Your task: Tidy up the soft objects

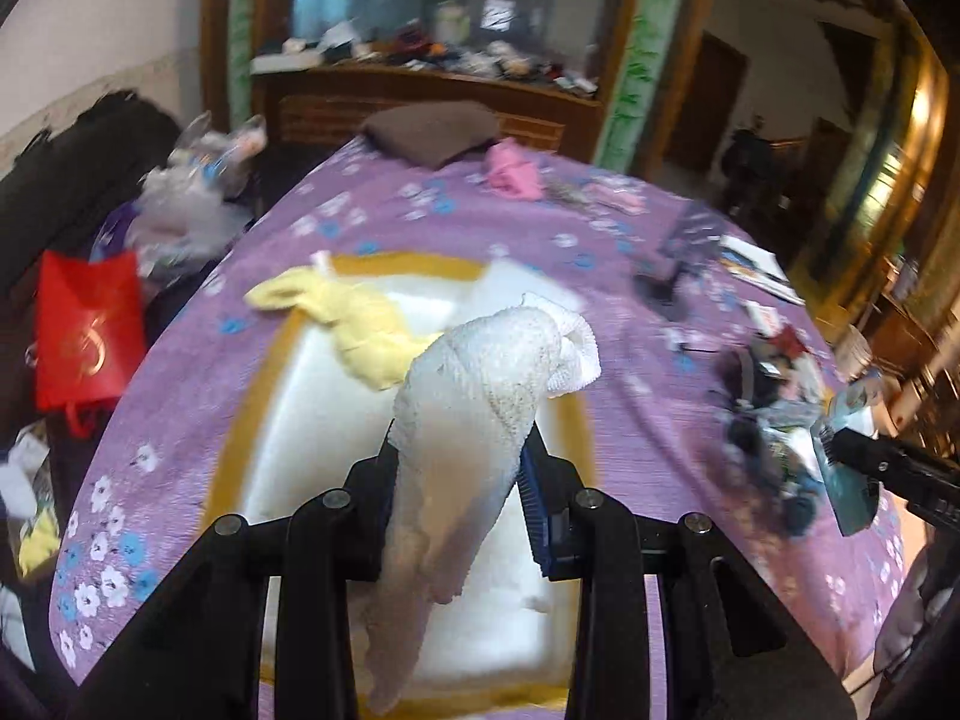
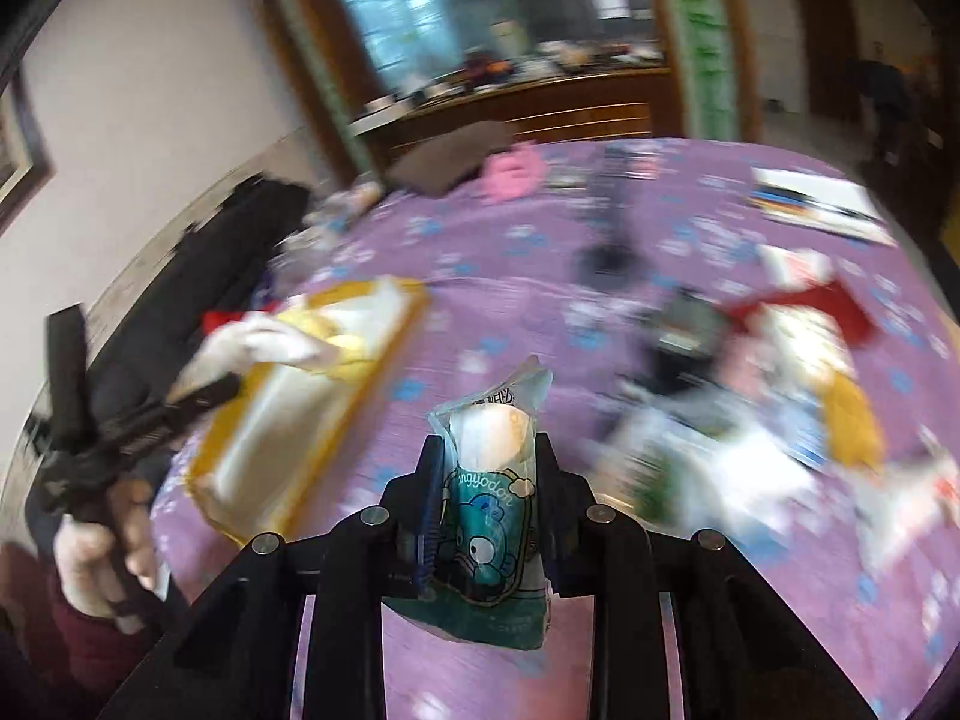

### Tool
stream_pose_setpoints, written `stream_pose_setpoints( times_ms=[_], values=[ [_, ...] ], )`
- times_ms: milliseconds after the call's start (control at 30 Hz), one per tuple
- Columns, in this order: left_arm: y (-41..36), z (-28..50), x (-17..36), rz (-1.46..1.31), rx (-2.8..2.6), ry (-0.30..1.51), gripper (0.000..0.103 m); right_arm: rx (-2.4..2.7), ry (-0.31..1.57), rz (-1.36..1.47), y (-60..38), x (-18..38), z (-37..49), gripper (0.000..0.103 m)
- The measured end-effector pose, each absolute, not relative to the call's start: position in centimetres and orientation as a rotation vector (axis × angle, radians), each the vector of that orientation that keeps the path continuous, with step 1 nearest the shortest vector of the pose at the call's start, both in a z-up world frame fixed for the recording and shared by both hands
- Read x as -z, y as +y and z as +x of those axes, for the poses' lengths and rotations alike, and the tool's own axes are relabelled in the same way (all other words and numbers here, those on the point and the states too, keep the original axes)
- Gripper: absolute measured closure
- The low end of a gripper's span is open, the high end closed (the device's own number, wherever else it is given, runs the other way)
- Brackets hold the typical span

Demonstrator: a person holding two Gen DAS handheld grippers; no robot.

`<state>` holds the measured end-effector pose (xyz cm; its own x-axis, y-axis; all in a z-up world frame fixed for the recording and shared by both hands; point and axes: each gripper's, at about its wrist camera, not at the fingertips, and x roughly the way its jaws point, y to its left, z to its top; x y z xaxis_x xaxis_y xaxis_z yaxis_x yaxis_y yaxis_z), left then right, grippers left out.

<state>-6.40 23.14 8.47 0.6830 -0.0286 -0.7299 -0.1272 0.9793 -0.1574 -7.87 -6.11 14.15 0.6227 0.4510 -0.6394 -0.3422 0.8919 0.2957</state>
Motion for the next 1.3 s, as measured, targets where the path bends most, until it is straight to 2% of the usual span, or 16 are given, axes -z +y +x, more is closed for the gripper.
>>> stream_pose_setpoints(
  times_ms=[333, 500, 567, 600, 633, 667, 700, 933, 1067, 1300],
  values=[
    [27.9, -2.3, -3.4, -0.306, -0.104, 0.973, 0.071, -0.634, 0.874, 0.074, 8.2, -12.3, 1.4, 0.076],
    [28.8, -0.9, -2.4, -0.322, -0.112, 1.017, 0.064, -0.628, 0.944, 0.069, 11.7, -9.8, 5.6, 0.075],
    [29.2, -1.2, -2.2, -0.346, -0.103, 1.025, 0.064, -0.624, 0.957, 0.076, 12.5, -9.4, 6.6, 0.066],
    [29.3, -1.4, -2.3, -0.350, -0.102, 1.023, 0.061, -0.622, 0.964, 0.084, 13.0, -9.0, 7.1, 0.062],
    [29.7, -1.4, -2.4, -0.354, -0.102, 1.022, 0.056, -0.618, 0.968, 0.093, 13.1, -8.8, 7.5, 0.055],
    [29.8, -1.5, -2.5, -0.364, -0.103, 1.019, 0.047, -0.613, 0.967, 0.098, 13.7, -8.4, 7.8, 0.050],
    [30.1, -1.6, -2.5, -0.378, -0.103, 1.015, 0.043, -0.611, 0.966, 0.101, 13.9, -8.2, 8.2, 0.048],
    [30.4, -2.7, -4.0, -0.443, -0.091, 0.953, 0.043, -0.583, 0.887, 0.087, 11.8, -9.5, 6.3, 0.044],
    [29.3, -4.6, -6.2, -0.433, -0.083, 0.870, 0.043, -0.560, 0.837, 0.132, 8.3, -10.6, 4.3, 0.038],
    [24.9, -7.7, -9.2, -0.438, 0.023, 0.805, 0.043, -0.504, 0.823, 0.222, 0.7, -9.8, -0.5, 0.037]
  ],
)
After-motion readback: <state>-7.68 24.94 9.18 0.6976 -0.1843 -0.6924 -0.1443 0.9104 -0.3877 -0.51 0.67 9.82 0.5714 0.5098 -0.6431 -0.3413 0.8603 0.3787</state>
